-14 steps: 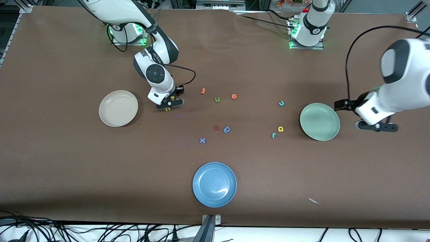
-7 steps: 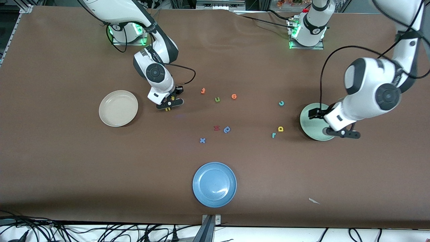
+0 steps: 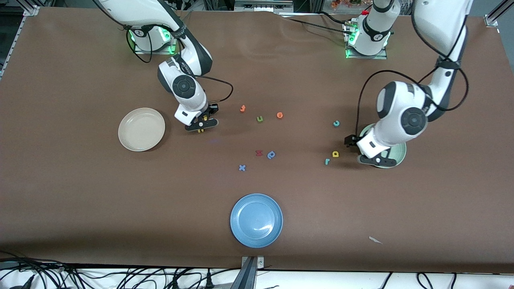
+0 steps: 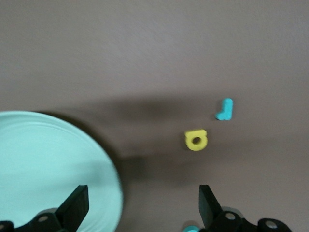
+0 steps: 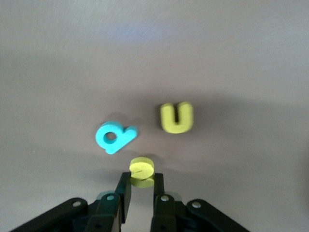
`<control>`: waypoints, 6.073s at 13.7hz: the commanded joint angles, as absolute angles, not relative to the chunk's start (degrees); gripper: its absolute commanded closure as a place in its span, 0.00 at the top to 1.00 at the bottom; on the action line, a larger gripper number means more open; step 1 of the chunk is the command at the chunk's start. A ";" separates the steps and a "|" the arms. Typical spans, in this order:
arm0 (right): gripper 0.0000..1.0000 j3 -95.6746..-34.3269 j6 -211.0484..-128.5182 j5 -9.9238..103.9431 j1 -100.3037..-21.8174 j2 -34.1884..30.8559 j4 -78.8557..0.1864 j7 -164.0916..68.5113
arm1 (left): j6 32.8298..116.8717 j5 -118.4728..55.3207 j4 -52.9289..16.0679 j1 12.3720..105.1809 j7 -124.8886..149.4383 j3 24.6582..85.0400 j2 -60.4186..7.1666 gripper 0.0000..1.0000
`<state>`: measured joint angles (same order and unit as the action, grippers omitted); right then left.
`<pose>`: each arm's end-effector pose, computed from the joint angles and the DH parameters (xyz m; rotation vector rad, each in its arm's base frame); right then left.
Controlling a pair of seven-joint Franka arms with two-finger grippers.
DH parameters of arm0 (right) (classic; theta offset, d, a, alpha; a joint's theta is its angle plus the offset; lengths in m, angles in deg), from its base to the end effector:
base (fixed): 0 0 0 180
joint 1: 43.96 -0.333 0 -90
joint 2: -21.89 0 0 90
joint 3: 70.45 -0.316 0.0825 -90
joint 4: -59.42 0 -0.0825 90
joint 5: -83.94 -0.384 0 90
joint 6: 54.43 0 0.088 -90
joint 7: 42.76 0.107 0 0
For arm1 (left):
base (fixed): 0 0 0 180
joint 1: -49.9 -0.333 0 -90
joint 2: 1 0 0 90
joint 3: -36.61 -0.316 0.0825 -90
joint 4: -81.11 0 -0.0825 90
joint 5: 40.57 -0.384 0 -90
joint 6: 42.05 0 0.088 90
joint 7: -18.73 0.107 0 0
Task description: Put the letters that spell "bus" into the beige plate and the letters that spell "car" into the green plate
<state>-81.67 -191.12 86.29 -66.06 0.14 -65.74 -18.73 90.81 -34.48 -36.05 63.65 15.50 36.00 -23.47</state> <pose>0.4512 0.2986 0.2022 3.0768 0.2885 -0.2667 0.5677 -0.1346 0.2378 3.0799 -0.1489 -0.1954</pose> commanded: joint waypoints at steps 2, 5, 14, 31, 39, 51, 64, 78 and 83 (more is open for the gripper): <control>0.04 -76.62 -175.23 86.93 -66.11 6.23 -59.78 -18.50 | 95.67 -32.83 -41.66 64.32 14.68 37.22 -22.71 1.00; 0.02 -69.95 -170.71 87.02 -66.11 7.12 -57.65 -25.76 | 95.76 -33.10 -44.22 64.32 14.86 38.81 -22.54 1.00; 0.02 -54.46 -175.88 86.93 -63.92 -1.48 -58.44 -52.05 | 95.76 -32.75 -50.99 63.70 14.59 42.41 -19.47 1.00; 0.99 -68.58 -173.69 85.79 -63.47 2.29 -55.98 -31.81 | 100.16 -32.83 -52.75 63.61 14.59 42.41 -20.60 0.63; 0.99 -77.22 -185.80 86.32 -66.71 -1.14 -60.01 -15.86 | 100.95 -32.83 -52.75 64.05 14.42 42.50 -21.40 0.57; 0.95 -76.60 -193.99 87.99 -67.96 -5.01 -60.98 -29.22 | 100.43 -33.54 -52.58 63.97 14.68 42.50 -20.26 0.00; 0.76 -75.11 -199.00 87.99 -68.13 -5.71 -63.27 -33.18 | 91.63 -43.20 -47.92 51.32 20.48 42.24 -11.46 0.00; 0.23 -75.28 -200.77 87.99 -68.66 -6.33 -63.27 -33.18 | 96.03 -48.65 -46.25 49.73 19.79 41.18 -15.68 0.59; 0.01 -74.58 -195.16 87.64 -68.57 -2.56 -62.57 -33.35 | 96.55 -43.75 -45.73 50.60 19.43 43.98 -17.43 0.62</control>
<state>-74.99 -198.79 87.48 -68.56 -5.15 -62.56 -33.00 96.27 -46.10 -46.79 50.21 19.73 42.51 -16.01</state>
